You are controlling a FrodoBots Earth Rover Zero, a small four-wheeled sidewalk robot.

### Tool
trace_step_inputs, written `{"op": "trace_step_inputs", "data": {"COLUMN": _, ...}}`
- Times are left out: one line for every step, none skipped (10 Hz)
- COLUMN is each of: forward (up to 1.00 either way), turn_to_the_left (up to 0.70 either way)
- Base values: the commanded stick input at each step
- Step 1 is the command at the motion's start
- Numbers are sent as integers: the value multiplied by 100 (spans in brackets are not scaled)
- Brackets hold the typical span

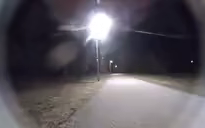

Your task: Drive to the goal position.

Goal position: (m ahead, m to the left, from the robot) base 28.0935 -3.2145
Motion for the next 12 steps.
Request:
{"op": "trace_step_inputs", "data": {"forward": 34, "turn_to_the_left": -39}}
{"op": "trace_step_inputs", "data": {"forward": 97, "turn_to_the_left": -28}}
{"op": "trace_step_inputs", "data": {"forward": 100, "turn_to_the_left": -27}}
{"op": "trace_step_inputs", "data": {"forward": 100, "turn_to_the_left": -27}}
{"op": "trace_step_inputs", "data": {"forward": 100, "turn_to_the_left": -27}}
{"op": "trace_step_inputs", "data": {"forward": 100, "turn_to_the_left": -27}}
{"op": "trace_step_inputs", "data": {"forward": 100, "turn_to_the_left": -25}}
{"op": "trace_step_inputs", "data": {"forward": 100, "turn_to_the_left": -22}}
{"op": "trace_step_inputs", "data": {"forward": 100, "turn_to_the_left": -19}}
{"op": "trace_step_inputs", "data": {"forward": 100, "turn_to_the_left": -16}}
{"op": "trace_step_inputs", "data": {"forward": 100, "turn_to_the_left": -13}}
{"op": "trace_step_inputs", "data": {"forward": 100, "turn_to_the_left": -9}}
